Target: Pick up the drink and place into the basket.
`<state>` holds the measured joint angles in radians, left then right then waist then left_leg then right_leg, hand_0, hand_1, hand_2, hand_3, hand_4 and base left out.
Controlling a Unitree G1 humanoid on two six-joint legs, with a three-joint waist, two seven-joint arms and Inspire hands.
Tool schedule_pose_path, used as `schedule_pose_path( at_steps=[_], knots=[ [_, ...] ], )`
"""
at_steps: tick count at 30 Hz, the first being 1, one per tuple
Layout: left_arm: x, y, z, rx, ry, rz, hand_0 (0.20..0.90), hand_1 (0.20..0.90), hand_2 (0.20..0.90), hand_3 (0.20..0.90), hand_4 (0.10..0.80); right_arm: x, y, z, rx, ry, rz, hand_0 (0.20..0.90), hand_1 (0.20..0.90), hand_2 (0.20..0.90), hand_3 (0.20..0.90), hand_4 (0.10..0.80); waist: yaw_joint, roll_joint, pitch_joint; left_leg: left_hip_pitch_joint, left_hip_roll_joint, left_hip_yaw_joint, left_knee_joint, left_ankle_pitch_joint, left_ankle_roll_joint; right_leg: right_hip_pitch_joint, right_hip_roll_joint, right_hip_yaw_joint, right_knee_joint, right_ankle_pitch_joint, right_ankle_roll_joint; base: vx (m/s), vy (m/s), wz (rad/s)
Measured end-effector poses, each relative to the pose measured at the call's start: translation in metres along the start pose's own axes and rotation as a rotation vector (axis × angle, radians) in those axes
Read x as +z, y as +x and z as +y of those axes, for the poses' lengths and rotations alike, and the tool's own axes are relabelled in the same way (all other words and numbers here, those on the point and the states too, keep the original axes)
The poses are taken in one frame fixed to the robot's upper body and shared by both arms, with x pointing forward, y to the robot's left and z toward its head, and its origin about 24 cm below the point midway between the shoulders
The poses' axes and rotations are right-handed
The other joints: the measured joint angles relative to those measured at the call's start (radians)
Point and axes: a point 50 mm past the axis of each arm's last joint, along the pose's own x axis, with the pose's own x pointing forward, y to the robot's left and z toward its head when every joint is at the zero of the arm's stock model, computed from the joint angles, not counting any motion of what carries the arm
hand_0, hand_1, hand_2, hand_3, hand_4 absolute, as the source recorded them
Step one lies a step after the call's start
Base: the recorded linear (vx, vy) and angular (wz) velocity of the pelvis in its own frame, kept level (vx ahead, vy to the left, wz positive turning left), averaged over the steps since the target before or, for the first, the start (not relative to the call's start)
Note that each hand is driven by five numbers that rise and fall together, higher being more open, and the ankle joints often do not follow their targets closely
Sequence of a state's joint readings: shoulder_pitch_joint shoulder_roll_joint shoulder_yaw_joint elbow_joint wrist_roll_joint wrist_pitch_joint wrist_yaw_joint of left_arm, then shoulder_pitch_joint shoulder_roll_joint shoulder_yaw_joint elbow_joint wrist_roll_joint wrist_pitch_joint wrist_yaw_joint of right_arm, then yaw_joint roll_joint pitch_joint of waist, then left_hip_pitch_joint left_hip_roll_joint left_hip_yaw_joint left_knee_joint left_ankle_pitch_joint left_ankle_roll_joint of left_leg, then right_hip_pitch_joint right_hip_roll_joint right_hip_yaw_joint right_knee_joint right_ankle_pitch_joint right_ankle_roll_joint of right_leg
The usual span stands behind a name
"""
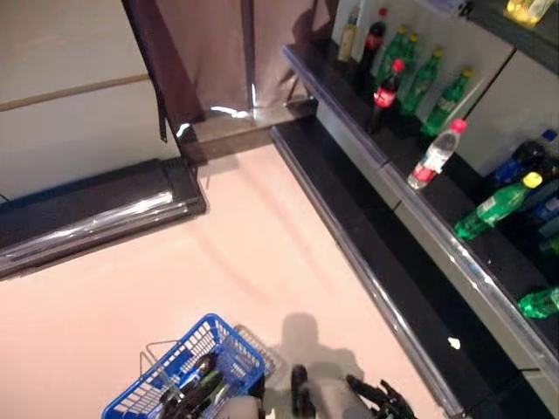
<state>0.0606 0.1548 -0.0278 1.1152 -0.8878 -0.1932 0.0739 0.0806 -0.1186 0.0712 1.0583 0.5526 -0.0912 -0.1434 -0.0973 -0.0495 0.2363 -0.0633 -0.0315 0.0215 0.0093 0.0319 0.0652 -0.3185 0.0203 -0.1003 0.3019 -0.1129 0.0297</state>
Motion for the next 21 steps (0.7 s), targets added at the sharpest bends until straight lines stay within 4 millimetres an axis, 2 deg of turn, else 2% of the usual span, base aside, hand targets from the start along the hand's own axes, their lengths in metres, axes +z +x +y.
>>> schedule_pose_path(
  at_steps=[1, 2, 3, 4, 5, 6, 7, 8, 9, 10, 11, 12, 13, 14, 15, 17, 18, 20, 21],
  knots=[
    [0.0, 0.0, -0.001, -0.001, 0.001, 0.002, 0.3, 0.3, 0.3, 0.2, 0.1, -0.005, 0.0, -0.003, -0.014, 0.0, 0.025, 0.9, 0.9, 0.9, 0.9, 0.8, -0.001, -0.008, 0.0, 0.013, -0.006, 0.008, -0.005, -0.001, -0.001, 0.005, -0.025, -0.032, -0.025, 0.021, 0.009, 0.483, -0.005, 0.4],
    [0.0, 0.0, 0.002, 0.005, 0.002, 0.002, 0.3, 0.3, 0.3, 0.2, 0.1, -0.019, -0.003, -0.011, -0.049, -0.003, 0.084, 0.9, 0.9, 0.9, 0.9, 0.8, 0.004, -0.04, -0.009, 0.057, -0.024, 0.03, -0.014, -0.021, -0.03, 0.028, -0.067, -0.091, -0.072, 0.082, 0.014, 0.404, -0.016, 0.06],
    [-0.001, -0.001, 0.004, 0.012, -0.001, 0.008, 0.3, 0.3, 0.3, 0.2, 0.1, -0.029, -0.005, -0.019, -0.082, 0.007, 0.132, 0.9, 0.9, 0.9, 0.9, 0.8, 0.006, -0.042, -0.013, 0.093, -0.018, 0.049, -0.012, -0.047, -0.047, 0.051, -0.095, -0.15, -0.047, 0.102, 0.0, 0.506, -0.035, -0.09],
    [-0.003, -0.001, 0.007, 0.019, 0.001, 0.011, 0.3, 0.3, 0.3, 0.2, 0.1, -0.037, -0.007, -0.024, -0.103, 0.008, 0.165, 0.9, 0.9, 0.9, 0.9, 0.8, 0.005, -0.044, -0.019, 0.113, 0.001, 0.052, 0.029, -0.081, -0.061, 0.081, -0.087, -0.162, -0.046, 0.087, -0.023, 0.545, -0.037, 0.04],
    [-0.001, -0.001, 0.009, 0.025, 0.002, 0.005, 0.3, 0.3, 0.3, 0.2, 0.1, -0.044, -0.009, -0.028, -0.12, 0.003, 0.19, 0.9, 0.9, 0.9, 0.9, 0.8, -0.017, -0.035, -0.014, 0.066, 0.016, 0.043, 0.197, -0.156, -0.107, 0.115, -0.071, -0.168, -0.048, 0.071, -0.076, 0.545, -0.024, 0.22],
    [0.004, 0.002, 0.006, 0.034, -0.012, -0.002, 0.3, 0.3, 0.3, 0.2, 0.1, -0.049, -0.01, -0.032, -0.132, -0.003, 0.212, 0.9, 0.9, 0.9, 0.9, 0.8, -0.021, -0.041, -0.016, -0.001, 0.017, 0.046, 0.434, -0.224, -0.135, 0.126, -0.068, -0.175, -0.044, 0.061, -0.156, 0.5, 0.0, 0.02],
    [0.007, 0.003, 0.004, 0.039, -0.034, -0.007, 0.3, 0.3, 0.3, 0.2, 0.1, -0.05, -0.011, -0.036, -0.144, -0.019, 0.226, 0.9, 0.9, 0.9, 0.9, 0.8, -0.008, -0.033, -0.023, -0.046, 0.012, 0.041, 0.669, -0.225, -0.165, 0.143, -0.052, -0.166, -0.043, 0.045, -0.161, 0.464, 0.031, -0.45],
    [0.002, 0.001, 0.008, 0.039, -0.03, 0.003, 0.3, 0.3, 0.3, 0.2, 0.1, -0.047, -0.011, -0.039, -0.145, -0.037, 0.217, 0.9, 0.9, 0.9, 0.9, 0.8, -0.011, -0.031, -0.041, -0.069, -0.008, 0.021, 0.78, -0.148, -0.224, 0.182, -0.048, -0.166, -0.075, 0.048, -0.165, 0.418, 0.041, -0.78],
    [-0.003, 0.0, 0.008, 0.038, -0.03, 0.017, 0.3, 0.3, 0.3, 0.2, 0.1, -0.044, -0.01, -0.04, -0.139, -0.067, 0.201, 0.9, 0.9, 0.9, 0.9, 0.8, -0.015, -0.035, -0.051, -0.085, -0.028, 0.002, 0.817, -0.086, -0.242, 0.206, -0.054, -0.163, -0.093, 0.054, -0.168, 0.357, 0.077, -0.7],
    [-0.007, 0.0, 0.003, 0.024, -0.03, 0.023, 0.3, 0.3, 0.3, 0.2, 0.1, -0.037, -0.008, -0.04, -0.133, -0.108, 0.175, 0.9, 0.9, 0.9, 0.9, 0.8, -0.011, -0.03, -0.055, -0.098, -0.042, -0.016, 0.846, -0.064, -0.225, 0.223, -0.045, -0.136, -0.107, 0.053, -0.168, 0.295, 0.098, -0.79],
    [-0.006, 0.0, 0.002, 0.019, -0.017, 0.021, 0.3, 0.3, 0.3, 0.2, 0.1, -0.029, -0.006, -0.037, -0.114, -0.146, 0.148, 0.9, 0.9, 0.9, 0.9, 0.8, 0.005, -0.032, -0.057, -0.107, -0.048, -0.014, 0.824, -0.088, -0.181, 0.229, -0.035, -0.089, -0.114, 0.057, -0.169, 0.256, 0.114, -1.04],
    [-0.006, -0.001, 0.0, 0.013, -0.013, 0.018, 0.3, 0.3, 0.3, 0.2, 0.1, -0.021, -0.005, -0.034, -0.092, -0.18, 0.112, 0.9, 0.9, 0.9, 0.9, 0.8, 0.025, -0.034, -0.064, -0.115, -0.047, -0.009, 0.781, -0.104, -0.152, 0.23, -0.027, -0.058, -0.122, 0.066, -0.178, 0.306, 0.163, -1.02],
    [-0.005, -0.001, -0.001, 0.007, -0.021, 0.014, 0.3, 0.3, 0.3, 0.2, 0.1, -0.013, -0.003, -0.031, -0.076, -0.2, 0.086, 0.9, 0.9, 0.9, 0.9, 0.8, 0.036, -0.028, -0.065, -0.138, -0.049, -0.022, 0.75, -0.116, -0.132, 0.238, -0.008, -0.014, -0.138, 0.067, -0.172, 0.331, 0.223, -1.1],
    [-0.005, -0.001, -0.001, 0.008, -0.041, 0.012, 0.3, 0.3, 0.3, 0.2, 0.1, -0.004, 0.0, -0.024, -0.053, -0.223, 0.06, 0.9, 0.9, 0.9, 0.9, 0.8, 0.061, -0.037, -0.065, -0.136, -0.049, -0.037, 0.664, -0.127, -0.114, 0.241, 0.006, 0.051, -0.139, 0.069, -0.17, 0.38, 0.297, -1.31],
    [-0.007, -0.002, 0.003, 0.019, -0.057, 0.014, 0.3, 0.3, 0.3, 0.2, 0.1, 0.005, 0.003, -0.016, -0.028, -0.257, 0.034, 0.9, 0.9, 0.9, 0.9, 0.8, 0.092, -0.046, -0.072, -0.109, -0.043, -0.064, 0.503, -0.134, -0.101, 0.251, 0.028, 0.134, -0.156, 0.084, -0.166, 0.362, 0.307, -1.53],
    [-0.009, -0.003, 0.008, 0.036, -0.08, 0.018, 0.3, 0.3, 0.3, 0.2, 0.1, 0.02, 0.006, -0.006, -0.005, -0.284, -0.008, 0.9, 0.9, 0.9, 0.9, 0.8, 0.119, -0.035, -0.076, -0.084, 0.002, -0.128, 0.237, -0.113, -0.11, 0.28, 0.06, 0.203, -0.2, 0.096, -0.164, 0.407, 0.305, -1.28],
    [-0.009, -0.003, 0.009, 0.042, -0.096, 0.021, 0.3, 0.3, 0.3, 0.2, 0.1, 0.026, 0.008, -0.003, 0.001, -0.284, -0.025, 0.9, 0.9, 0.9, 0.9, 0.8, 0.127, -0.03, -0.074, -0.071, 0.034, -0.165, 0.091, -0.067, -0.141, 0.292, 0.077, 0.243, -0.204, 0.096, -0.162, 0.376, 0.268, -1.07],
    [-0.011, -0.003, 0.009, 0.055, -0.153, 0.023, 0.3, 0.3, 0.3, 0.2, 0.1, 0.029, 0.009, -0.004, -0.005, -0.28, -0.034, 0.9, 0.9, 0.9, 0.9, 0.8, 0.154, -0.009, -0.061, -0.066, 0.094, -0.214, -0.026, -0.007, -0.185, 0.324, 0.105, 0.305, -0.208, 0.087, -0.152, 0.312, 0.286, -1.04],
    [-0.011, -0.003, 0.01, 0.06, -0.177, 0.017, 0.3, 0.3, 0.3, 0.2, 0.1, 0.026, 0.008, -0.007, -0.015, -0.279, -0.021, 0.9, 0.9, 0.9, 0.9, 0.8, 0.159, 0.002, -0.056, -0.072, 0.109, -0.233, -0.026, 0.001, -0.198, 0.336, 0.109, 0.331, -0.206, 0.079, -0.152, 0.234, 0.31, -0.99]
  ],
)
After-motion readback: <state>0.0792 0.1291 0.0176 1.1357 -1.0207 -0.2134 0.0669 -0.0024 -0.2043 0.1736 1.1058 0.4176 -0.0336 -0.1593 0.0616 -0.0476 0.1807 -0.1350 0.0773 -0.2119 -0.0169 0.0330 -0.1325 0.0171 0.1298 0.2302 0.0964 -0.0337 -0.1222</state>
